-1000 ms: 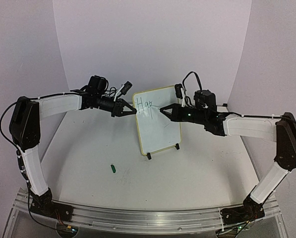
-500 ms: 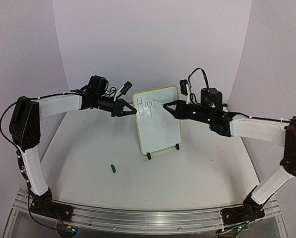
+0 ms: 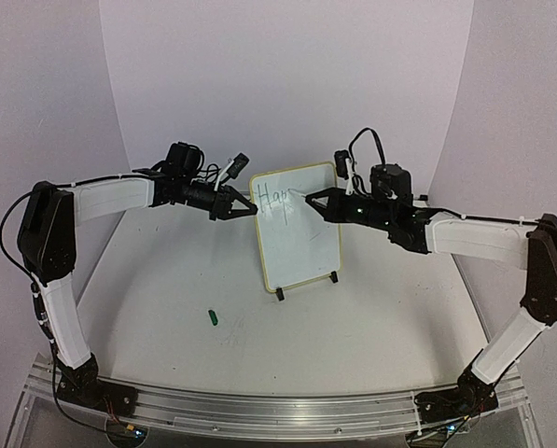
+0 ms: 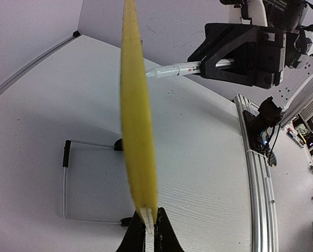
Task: Write a sentence on the whiteboard
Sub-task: Write on the whiteboard with the whiteboard marker without the cap.
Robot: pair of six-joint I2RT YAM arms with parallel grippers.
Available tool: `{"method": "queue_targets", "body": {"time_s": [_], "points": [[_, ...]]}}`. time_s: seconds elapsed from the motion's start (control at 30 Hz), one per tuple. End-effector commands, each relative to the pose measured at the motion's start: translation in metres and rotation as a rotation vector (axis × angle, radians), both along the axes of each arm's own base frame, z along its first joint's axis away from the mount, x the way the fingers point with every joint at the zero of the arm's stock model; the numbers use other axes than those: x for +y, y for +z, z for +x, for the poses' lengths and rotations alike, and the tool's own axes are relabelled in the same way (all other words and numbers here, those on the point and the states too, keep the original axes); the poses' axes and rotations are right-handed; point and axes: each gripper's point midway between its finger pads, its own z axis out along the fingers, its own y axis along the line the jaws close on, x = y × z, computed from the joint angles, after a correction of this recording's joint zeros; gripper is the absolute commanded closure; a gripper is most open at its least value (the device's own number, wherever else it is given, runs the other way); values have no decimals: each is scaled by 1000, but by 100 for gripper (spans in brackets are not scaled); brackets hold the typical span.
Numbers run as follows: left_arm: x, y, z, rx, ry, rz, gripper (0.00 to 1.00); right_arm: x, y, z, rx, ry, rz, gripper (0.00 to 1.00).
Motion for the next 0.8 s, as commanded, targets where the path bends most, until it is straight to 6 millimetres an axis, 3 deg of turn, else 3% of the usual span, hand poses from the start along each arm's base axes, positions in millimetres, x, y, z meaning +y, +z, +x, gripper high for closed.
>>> {"method": "queue_targets", "body": {"time_s": [0.0, 0.23, 0.57, 0.67, 0.77], "points": [[-1, -9, -4, 25, -14, 30, 100, 3, 9, 8, -31, -24, -3, 100], [-1, -8, -4, 24, -14, 29, 100, -4, -8, 4, 1, -37, -33, 100], [-1, -7, -4, 22, -14, 27, 100, -16, -49, -21, 105, -17, -59, 100], [-1, -7, -4, 22, -14, 27, 100, -16, -40, -29, 94, 7, -40, 100], [-1, -7, -4, 22, -14, 27, 100, -15, -15, -35, 51, 38, 3, 100]]}}
